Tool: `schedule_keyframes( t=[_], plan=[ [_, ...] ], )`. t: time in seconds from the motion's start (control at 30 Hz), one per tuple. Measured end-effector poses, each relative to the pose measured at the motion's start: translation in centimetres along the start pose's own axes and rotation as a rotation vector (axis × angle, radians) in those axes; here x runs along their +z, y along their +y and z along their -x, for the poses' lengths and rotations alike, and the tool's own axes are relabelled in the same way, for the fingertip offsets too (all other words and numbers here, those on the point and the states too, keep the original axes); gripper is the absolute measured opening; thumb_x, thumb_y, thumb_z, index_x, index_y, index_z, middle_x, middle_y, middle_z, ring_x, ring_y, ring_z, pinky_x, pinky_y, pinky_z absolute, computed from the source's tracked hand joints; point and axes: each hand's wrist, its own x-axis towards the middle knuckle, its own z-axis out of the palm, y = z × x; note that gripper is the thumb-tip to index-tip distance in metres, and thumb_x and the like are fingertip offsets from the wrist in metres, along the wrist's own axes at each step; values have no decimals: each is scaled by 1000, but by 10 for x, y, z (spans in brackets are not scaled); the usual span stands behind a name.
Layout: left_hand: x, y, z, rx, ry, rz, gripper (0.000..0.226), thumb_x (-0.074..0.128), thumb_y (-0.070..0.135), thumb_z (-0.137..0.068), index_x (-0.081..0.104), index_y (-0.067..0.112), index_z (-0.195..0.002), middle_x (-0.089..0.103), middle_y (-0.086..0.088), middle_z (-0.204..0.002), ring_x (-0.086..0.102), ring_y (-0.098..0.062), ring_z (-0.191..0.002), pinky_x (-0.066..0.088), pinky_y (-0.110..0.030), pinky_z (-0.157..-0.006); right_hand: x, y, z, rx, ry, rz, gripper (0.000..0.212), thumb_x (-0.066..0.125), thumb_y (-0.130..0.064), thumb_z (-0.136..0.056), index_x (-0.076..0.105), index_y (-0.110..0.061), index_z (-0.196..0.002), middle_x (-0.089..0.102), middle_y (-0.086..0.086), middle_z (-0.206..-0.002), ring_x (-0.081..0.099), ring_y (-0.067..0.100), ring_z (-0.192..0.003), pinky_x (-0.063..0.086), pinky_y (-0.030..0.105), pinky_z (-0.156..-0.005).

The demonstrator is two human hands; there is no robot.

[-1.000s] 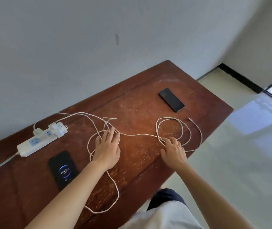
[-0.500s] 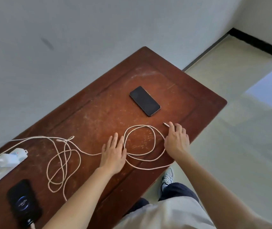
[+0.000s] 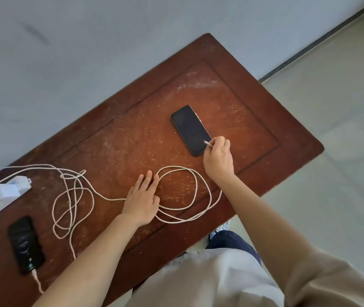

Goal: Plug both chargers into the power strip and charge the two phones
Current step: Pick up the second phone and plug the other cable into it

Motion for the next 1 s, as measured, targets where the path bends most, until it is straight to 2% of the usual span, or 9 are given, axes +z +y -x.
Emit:
schedule_keyframes(
  t=[0.07, 0.2, 0.37, 0.53, 0.6, 0.67, 0.8, 0.93, 1.0],
  plan=[
    [-1, -1, -1, 3, -4, 12, 61, 27, 28, -105, -1, 24, -159, -9, -1, -169, -9, -23, -155, 12, -45, -126, 8, -6, -6, -7, -9, 19, 33, 60, -35, -98, 49, -7, -112, 54, 10, -103, 66, 30, -83, 36, 20, -54],
    [-4, -5, -1, 24, -7, 16, 60, 28, 29, -105, 1, 26, -159, -7, 1, -170, -7, -23, -155, 14, -45, -125, 17, -16, -19, 74, -92, 302, 118, 71, -77, -68, 27, -4, -150, 55, 15, -128, 63, 31, -112, 54, 39, -84],
    [-10, -12, -2, 62, -33, 39, 58, 26, 34, -105, 5, 27, -159, -4, 3, -170, -3, -22, -155, 21, -49, -121, 21, -16, -11, 11, 32, 470, 78, 71, -73, -67, 58, -12, -114, 63, 6, -100, 69, 27, -90, 48, 34, -68],
    [-28, -15, -8, 47, -3, 287, 55, 31, 48, -104, 37, 23, -153, 25, 1, -166, 17, -26, -151, 24, -53, -119, 13, -21, 28, 47, 52, 443, 73, 63, -79, -53, 66, -18, -94, 68, -3, -88, 68, 22, -77, 41, 29, -60],
    [-39, -14, -11, 12, 63, 459, 52, 31, 52, -103, 68, 21, -120, 58, -7, -142, 43, -34, -137, 35, -51, -112, 11, -22, 49, 72, 52, 411, 75, 56, -87, -50, 67, -23, -89, 66, -8, -80, 62, 18, -70, 41, 29, -57],
    [-47, -9, -11, -90, 106, 741, 59, 26, 58, -102, 67, 20, -86, 71, -8, -107, 60, -35, -116, 44, -46, -102, 10, -22, 69, 124, 23, 353, 74, 54, -93, -47, 65, -28, -82, 64, -11, -73, 60, 15, -66, 44, 28, -53],
    [-49, 4, -12, -346, -84, 1400, 89, 18, 77, -92, 55, 8, -135, 66, -7, -124, 57, -28, -121, 43, -50, -109, 11, -24, 101, 182, -111, 172, 71, 58, -93, -47, 65, -27, -71, 66, -10, -63, 64, 8, -58, 47, 26, -44],
    [-49, 10, -3, -179, -260, 1764, 118, 14, 96, -67, 41, 17, -150, 52, -9, -148, 45, -29, -140, 29, -56, -119, 14, -32, 128, 119, -127, 118, 65, 62, -91, -48, 63, -28, -65, 60, -10, -52, 59, 6, -48, 38, 22, -37],
    [-51, 10, -3, -161, -230, 1912, 116, 21, 97, -62, 44, 20, -146, 57, -14, -143, 54, -33, -131, 37, -57, -115, 17, -37, 139, 73, -127, 87, 60, 63, -91, -48, 64, -34, -66, 63, -9, -52, 60, 6, -47, 41, 22, -37]
  ],
)
